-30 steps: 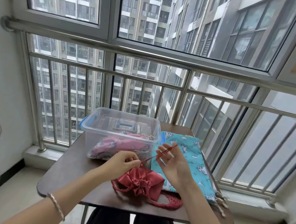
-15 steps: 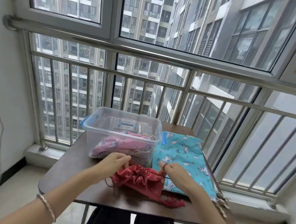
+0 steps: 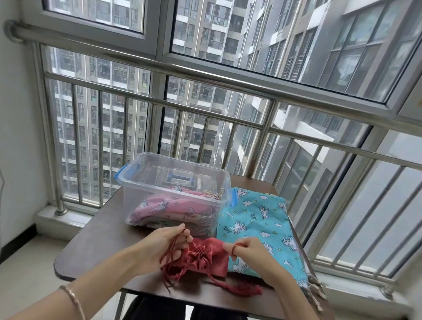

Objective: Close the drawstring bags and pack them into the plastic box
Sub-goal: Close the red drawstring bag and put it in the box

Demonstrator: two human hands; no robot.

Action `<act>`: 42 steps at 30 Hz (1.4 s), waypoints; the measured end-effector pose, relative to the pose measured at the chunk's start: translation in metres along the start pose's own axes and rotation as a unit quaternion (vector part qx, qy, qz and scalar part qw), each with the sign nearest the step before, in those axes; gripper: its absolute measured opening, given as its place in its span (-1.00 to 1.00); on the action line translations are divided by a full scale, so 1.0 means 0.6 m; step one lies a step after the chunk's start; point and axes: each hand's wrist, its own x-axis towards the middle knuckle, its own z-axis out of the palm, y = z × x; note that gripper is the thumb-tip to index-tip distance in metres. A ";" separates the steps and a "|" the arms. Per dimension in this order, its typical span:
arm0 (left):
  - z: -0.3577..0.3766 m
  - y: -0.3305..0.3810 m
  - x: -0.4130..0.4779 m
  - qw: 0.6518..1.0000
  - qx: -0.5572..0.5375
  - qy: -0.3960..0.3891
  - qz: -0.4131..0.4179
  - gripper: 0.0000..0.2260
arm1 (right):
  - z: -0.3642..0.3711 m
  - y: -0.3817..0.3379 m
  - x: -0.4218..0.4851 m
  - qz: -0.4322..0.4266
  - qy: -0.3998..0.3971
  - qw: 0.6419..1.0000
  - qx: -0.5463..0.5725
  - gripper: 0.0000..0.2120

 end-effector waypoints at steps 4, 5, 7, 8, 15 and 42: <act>0.000 0.001 0.001 0.999 0.029 -0.019 0.008 -0.76 | -0.001 -0.013 0.001 -0.015 0.012 0.995 0.094 -0.68; 0.000 0.000 0.000 0.999 0.037 -0.020 0.010 -0.76 | -0.001 -0.015 0.001 -0.016 0.012 0.994 0.106 -0.69; 0.000 0.000 -0.002 0.998 0.052 -0.022 0.016 -0.76 | -0.005 -0.018 0.005 0.009 0.029 0.993 0.115 -0.72; -0.001 0.000 -0.003 0.998 0.056 -0.025 0.020 -0.76 | -0.010 -0.015 0.010 0.042 0.030 0.992 0.118 -0.73; 0.000 -0.001 -0.005 0.996 0.082 -0.037 0.024 -0.78 | -0.055 -0.032 0.013 0.148 0.028 0.976 0.155 -0.68; 0.013 0.007 -0.017 0.994 0.085 -0.054 0.031 -0.80 | 0.111 -0.015 -0.011 0.073 0.324 0.918 0.215 -0.87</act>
